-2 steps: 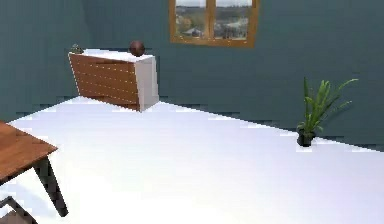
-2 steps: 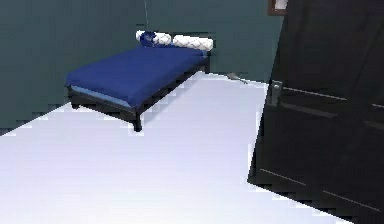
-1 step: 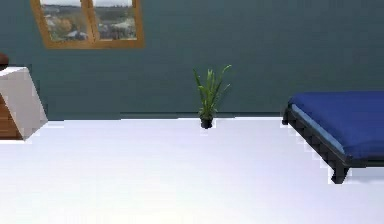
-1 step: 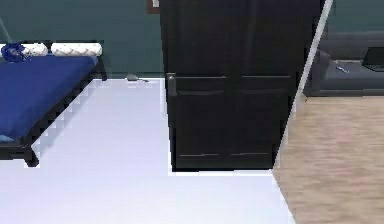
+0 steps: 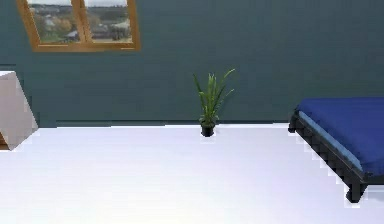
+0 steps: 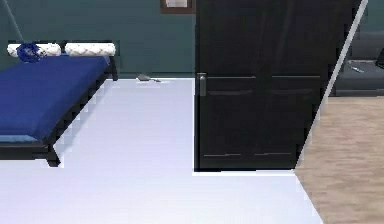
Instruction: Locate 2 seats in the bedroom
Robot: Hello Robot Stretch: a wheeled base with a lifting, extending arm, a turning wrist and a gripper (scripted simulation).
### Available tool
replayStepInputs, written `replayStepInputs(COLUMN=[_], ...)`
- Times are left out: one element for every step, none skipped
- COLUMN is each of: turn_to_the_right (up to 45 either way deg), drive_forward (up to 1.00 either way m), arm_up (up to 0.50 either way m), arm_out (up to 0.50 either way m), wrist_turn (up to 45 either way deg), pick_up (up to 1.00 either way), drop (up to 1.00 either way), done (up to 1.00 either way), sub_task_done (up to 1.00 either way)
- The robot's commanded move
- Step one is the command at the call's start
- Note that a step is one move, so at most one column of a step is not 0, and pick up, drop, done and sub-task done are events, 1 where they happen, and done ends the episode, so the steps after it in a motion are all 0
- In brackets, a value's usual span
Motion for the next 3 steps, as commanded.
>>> replayStepInputs(turn_to_the_right=[45.0,45.0,3.0], drive_forward=[0.0,0.0,0.0], arm_up=[0.0,0.0,0.0], arm_out=[0.0,0.0,0.0], wrist_turn=[0.0,0.0,0.0], pick_up=[0.0,0.0,0.0], drop=[0.0,0.0,0.0], done=[0.0,0.0,0.0], sub_task_done=[0.0,0.0,0.0])
